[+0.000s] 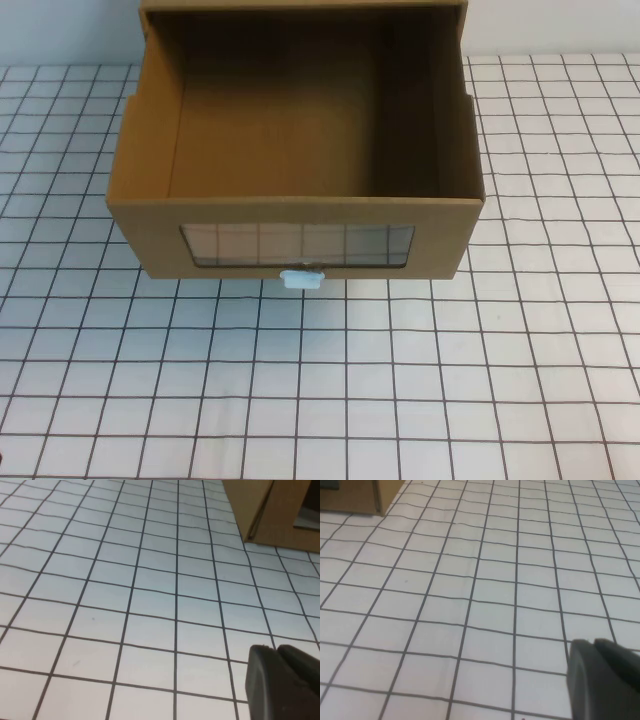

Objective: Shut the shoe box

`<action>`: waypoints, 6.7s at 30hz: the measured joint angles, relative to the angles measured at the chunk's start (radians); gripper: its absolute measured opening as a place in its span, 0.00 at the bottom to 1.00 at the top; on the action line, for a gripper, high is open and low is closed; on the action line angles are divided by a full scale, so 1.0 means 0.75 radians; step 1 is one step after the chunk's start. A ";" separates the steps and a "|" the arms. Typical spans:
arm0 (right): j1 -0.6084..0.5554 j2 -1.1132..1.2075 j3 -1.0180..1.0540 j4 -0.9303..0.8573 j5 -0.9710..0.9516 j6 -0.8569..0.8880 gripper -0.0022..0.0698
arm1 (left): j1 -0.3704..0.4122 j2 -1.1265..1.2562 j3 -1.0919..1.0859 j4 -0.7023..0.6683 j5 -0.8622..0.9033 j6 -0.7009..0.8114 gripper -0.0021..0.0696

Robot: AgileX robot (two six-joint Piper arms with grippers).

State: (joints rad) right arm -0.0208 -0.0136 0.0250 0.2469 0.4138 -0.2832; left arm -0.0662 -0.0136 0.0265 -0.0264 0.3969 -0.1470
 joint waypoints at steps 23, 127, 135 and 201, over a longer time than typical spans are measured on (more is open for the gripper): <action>0.000 0.000 0.000 0.000 0.000 0.000 0.01 | 0.000 0.000 0.000 0.058 0.000 0.008 0.02; 0.000 1.009 -1.552 -0.230 0.298 0.653 0.01 | -0.196 1.396 -1.834 0.058 0.476 0.076 0.02; 0.081 1.146 -1.555 0.276 0.415 0.354 0.01 | -0.196 1.603 -1.910 -0.281 0.400 0.416 0.02; 1.103 2.517 -1.879 0.994 -0.310 -1.387 0.01 | -0.199 2.881 -3.192 -0.983 0.943 0.579 0.02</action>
State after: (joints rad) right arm 0.8061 1.8740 -1.3845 0.9927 0.1810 -1.3238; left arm -0.2152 2.1469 -2.3676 -0.7636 1.1040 0.2869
